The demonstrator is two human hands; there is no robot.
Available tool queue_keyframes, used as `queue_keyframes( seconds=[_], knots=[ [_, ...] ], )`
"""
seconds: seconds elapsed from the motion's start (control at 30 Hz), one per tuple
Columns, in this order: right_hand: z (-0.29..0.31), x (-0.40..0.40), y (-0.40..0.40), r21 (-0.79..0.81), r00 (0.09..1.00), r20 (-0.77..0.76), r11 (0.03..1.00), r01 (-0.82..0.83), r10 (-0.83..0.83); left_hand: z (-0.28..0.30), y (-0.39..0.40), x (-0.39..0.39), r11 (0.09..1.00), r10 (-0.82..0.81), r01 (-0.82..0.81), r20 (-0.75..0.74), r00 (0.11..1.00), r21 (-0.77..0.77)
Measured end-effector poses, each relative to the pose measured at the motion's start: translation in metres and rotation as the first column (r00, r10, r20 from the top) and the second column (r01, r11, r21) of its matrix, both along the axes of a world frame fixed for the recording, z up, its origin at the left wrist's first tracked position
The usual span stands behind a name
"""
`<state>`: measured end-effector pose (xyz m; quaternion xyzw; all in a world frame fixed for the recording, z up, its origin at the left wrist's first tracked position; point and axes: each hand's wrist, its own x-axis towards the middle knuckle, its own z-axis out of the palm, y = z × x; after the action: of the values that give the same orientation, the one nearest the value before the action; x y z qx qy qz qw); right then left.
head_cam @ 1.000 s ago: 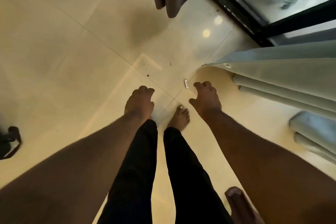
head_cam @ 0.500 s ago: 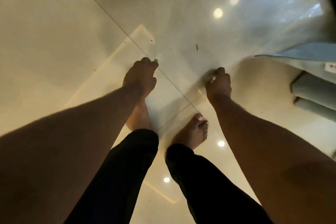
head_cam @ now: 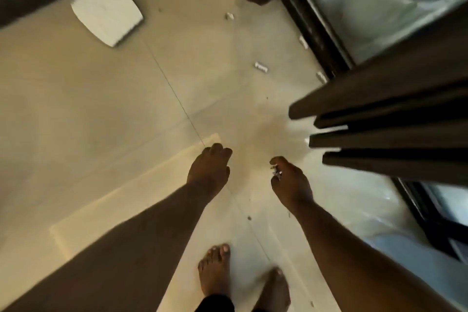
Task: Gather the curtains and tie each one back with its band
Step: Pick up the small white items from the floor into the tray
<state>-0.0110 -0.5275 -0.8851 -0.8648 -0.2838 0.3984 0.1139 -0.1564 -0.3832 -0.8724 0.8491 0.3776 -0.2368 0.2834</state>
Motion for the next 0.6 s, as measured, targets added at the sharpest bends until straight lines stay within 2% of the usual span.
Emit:
queue_keyframes(
  seconds=[0.13,0.3,0.6],
  knots=[
    [0.025,0.026,0.084,0.09,0.997,0.077,0.996,-0.004,-0.003,0.03,0.067,0.027,0.999,0.038,-0.039,0.025,0.999,0.035],
    [0.014,0.064,0.151,0.045,0.995,0.1,0.999,0.0,-0.005,0.025,0.122,0.059,0.999,0.037,-0.037,0.005,0.999,0.037],
    [-0.056,0.153,0.191,-0.055,0.916,0.15,0.922,0.382,-0.371,-0.063,0.169,0.154,0.996,-0.092,0.092,0.004,0.996,0.017]
  ],
)
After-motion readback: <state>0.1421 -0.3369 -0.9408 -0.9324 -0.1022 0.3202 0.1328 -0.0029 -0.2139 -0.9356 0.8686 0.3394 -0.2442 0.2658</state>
